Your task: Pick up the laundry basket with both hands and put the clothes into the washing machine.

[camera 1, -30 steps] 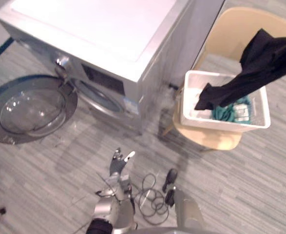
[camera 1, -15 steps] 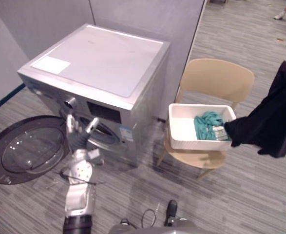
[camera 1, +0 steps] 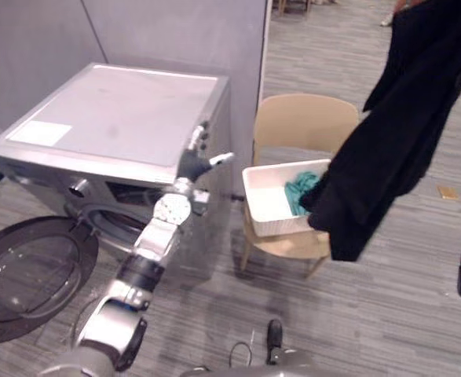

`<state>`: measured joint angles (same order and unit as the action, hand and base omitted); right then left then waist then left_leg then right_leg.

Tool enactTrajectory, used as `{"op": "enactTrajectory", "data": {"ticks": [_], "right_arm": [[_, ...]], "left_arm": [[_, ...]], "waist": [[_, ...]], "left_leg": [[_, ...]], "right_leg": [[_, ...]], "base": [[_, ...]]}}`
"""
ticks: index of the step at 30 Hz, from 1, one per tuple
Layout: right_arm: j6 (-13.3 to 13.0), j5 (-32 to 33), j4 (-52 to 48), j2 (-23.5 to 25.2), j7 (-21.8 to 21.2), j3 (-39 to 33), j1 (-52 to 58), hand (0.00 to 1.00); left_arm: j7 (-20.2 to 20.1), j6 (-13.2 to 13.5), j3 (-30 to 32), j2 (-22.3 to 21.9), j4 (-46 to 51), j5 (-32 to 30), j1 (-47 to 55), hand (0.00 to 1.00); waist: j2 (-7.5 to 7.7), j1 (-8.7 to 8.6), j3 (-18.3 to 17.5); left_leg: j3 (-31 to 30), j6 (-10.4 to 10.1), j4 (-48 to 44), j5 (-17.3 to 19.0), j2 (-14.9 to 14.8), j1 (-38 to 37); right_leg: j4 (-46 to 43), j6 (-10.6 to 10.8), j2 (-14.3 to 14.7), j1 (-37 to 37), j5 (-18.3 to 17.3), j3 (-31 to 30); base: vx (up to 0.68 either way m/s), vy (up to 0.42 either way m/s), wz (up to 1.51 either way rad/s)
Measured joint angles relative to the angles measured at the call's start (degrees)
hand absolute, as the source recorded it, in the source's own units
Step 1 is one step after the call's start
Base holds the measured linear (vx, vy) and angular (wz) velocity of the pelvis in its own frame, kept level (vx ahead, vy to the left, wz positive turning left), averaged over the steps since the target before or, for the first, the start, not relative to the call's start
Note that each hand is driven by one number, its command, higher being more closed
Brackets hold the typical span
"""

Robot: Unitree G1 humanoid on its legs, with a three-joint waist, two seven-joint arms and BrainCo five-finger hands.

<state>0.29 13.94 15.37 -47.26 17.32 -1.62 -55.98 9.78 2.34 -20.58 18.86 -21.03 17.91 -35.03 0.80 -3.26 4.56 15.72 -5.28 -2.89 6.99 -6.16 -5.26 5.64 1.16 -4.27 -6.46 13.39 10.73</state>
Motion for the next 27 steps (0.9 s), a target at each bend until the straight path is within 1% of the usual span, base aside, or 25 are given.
{"op": "enactTrajectory", "data": {"ticks": [1, 2, 4, 6, 8, 10, 11, 13, 14, 17, 22, 23, 25, 27], "right_arm": [[0.01, 0.19, 0.00, 0.26, -0.07, 0.79, -0.70, 1.00], [0.00, 0.38, 0.00, 1.00, -0.04, 2.20, -2.23, 1.00], [-0.01, 1.31, 0.01, 2.04, 0.03, 3.36, -4.30, 1.00], [-0.02, 1.32, 0.02, 2.21, 0.10, 4.67, -5.79, 1.00], [-0.02, 1.37, 0.18, 3.60, 0.20, 4.76, -7.09, 1.00], [-0.08, 1.57, 0.18, 4.50, 0.37, 5.02, -7.82, 1.00], [-0.08, 1.88, 0.19, 5.09, 0.48, 5.34, -8.14, 1.00], [-0.07, 1.96, 0.20, 6.33, 0.72, 6.41, -8.86, 1.00], [-0.07, 1.97, 0.17, 7.04, 1.02, 6.97, -9.24, 1.00], [-0.07, 2.05, 0.17, 9.35, 1.47, 7.01, -9.51, 1.00], [0.00, 2.41, 0.09, 12.34, 1.53, 7.19, -9.51, 1.00], [-0.01, 2.43, 0.08, 13.41, 1.57, 7.51, -9.51, 1.00], [0.00, 2.44, 0.08, 13.44, 1.61, 8.93, -9.51, 1.00], [0.03, 2.46, 0.08, 13.89, 1.62, 9.21, -9.52, 1.00]], "left_arm": [[-0.57, -0.25, -1.05, 0.00, -1.27, 0.08, -1.09, 0.00], [-1.38, -0.81, -3.04, -0.04, -3.54, 0.10, -3.23, 0.00], [-2.35, -1.54, -6.19, -0.75, -7.37, 0.11, -7.23, 0.00], [-2.16, -1.98, -6.82, -2.14, -9.71, 0.49, -9.92, 0.00], [-2.12, -2.11, -7.01, -3.38, -11.78, 0.47, -11.84, 0.00], [-1.74, -2.23, -7.65, -5.14, -14.85, 0.41, -14.41, 0.00], [-0.73, -2.56, -8.13, -6.18, -16.28, 0.42, -15.79, 0.00], [-0.05, -2.71, -8.13, -7.08, -17.82, 0.41, -16.77, 0.00], [0.73, -3.27, -8.13, -8.19, -19.25, 0.42, -17.96, 0.00], [2.69, -3.86, -8.04, -10.34, -20.59, 0.46, -20.96, 0.00], [5.50, -3.88, -6.84, -11.84, -22.07, 0.51, -24.89, 0.00], [6.62, -3.87, -5.99, -12.33, -22.17, 0.58, -25.41, 0.00], [7.05, -3.87, -5.96, -12.83, -22.82, 0.59, -26.29, 0.00], [7.83, -3.87, -5.90, -13.28, -22.90, 1.80, -27.22, 0.00]], "waist": [[0.00, -0.33, 0.00], [0.00, -1.05, 0.00], [0.00, -1.46, 0.00], [-0.01, -1.69, 0.00], [-0.03, -2.12, -0.01], [-0.03, -2.12, -0.01], [-0.04, -2.15, -0.02], [-0.18, -2.27, -0.10], [-0.21, -2.30, -0.12], [-0.22, -2.28, -0.12], [-0.30, -2.28, -0.16], [-0.55, -2.30, -0.31], [-0.92, -2.29, -0.54], [-0.97, -2.30, -0.54]], "left_leg": [[0.06, -0.06, -0.02, 0.07, -0.02, -0.05], [0.07, -0.06, -0.01, 0.15, 0.00, -0.09], [0.09, -0.05, -0.01, 0.28, 0.05, -0.23], [0.09, 0.07, -0.06, 0.40, 0.07, -0.24], [0.11, 0.21, -0.27, 0.49, 0.12, -0.19], [0.10, 0.37, -0.42, 0.60, 0.13, -0.10], [0.09, 0.47, -0.62, 0.68, 0.17, 0.03], [0.09, 0.46, -1.31, 0.97, 0.14, 0.28], [0.08, 0.45, -1.50, 1.03, 0.13, 0.39], [0.07, 0.46, -1.72, 1.03, 0.17, 0.68], [0.95, 0.45, -2.09, 1.04, 0.28, 1.49], [1.58, 0.42, -2.09, 1.11, 0.27, 1.49], [2.06, 0.41, -2.10, 1.25, 0.30, 1.47], [2.42, 0.34, -2.11, 1.30, 0.24, 1.38]], "right_leg": [[0.00, 0.03, 0.05, 0.00, 0.07, -0.13], [0.00, 0.04, 0.06, 0.00, 0.09, -0.22], [-0.01, 0.05, 0.09, -0.02, 0.11, -0.51], [-0.01, 0.06, 0.08, -0.03, 0.12, -0.57], [-0.02, 0.10, 0.02, -0.03, 0.14, -0.67], [-0.02, 0.11, -0.03, -0.02, 0.15, -0.67], [-0.02, 0.14, -0.11, -0.03, 0.17, -0.64], [-0.02, 0.14, -0.14, -0.03, 0.17, -0.69], [-0.02, 0.15, -0.17, -0.04, 0.17, -0.70], [-0.02, 0.18, -0.28, -0.22, 0.19, -0.68], [-0.01, 0.33, -0.33, -1.28, 0.61, -1.49], [-0.02, 0.36, -0.23, -1.59, 0.74, -2.01], [-0.02, 0.37, -0.13, -1.88, 0.79, -2.57], [-0.02, 0.36, 0.03, -2.00, 0.80, -2.90]], "base": [[0.03, 0.025, -0.10], [0.04, 0.032, -0.07], [0.04, 0.033, -0.06], [0.01, 0.015, -0.02], [0.01, 0.017, -0.01], [0.00, 0.000, 0.00], [0.00, 0.000, 0.00], [0.00, 0.000, 0.00], [0.00, 0.000, 0.00], [0.00, 0.000, 0.00], [-0.01, 0.001, -0.08], [0.01, 0.009, -0.17], [0.02, 0.014, -0.17], [0.02, 0.011, -0.12]]}}
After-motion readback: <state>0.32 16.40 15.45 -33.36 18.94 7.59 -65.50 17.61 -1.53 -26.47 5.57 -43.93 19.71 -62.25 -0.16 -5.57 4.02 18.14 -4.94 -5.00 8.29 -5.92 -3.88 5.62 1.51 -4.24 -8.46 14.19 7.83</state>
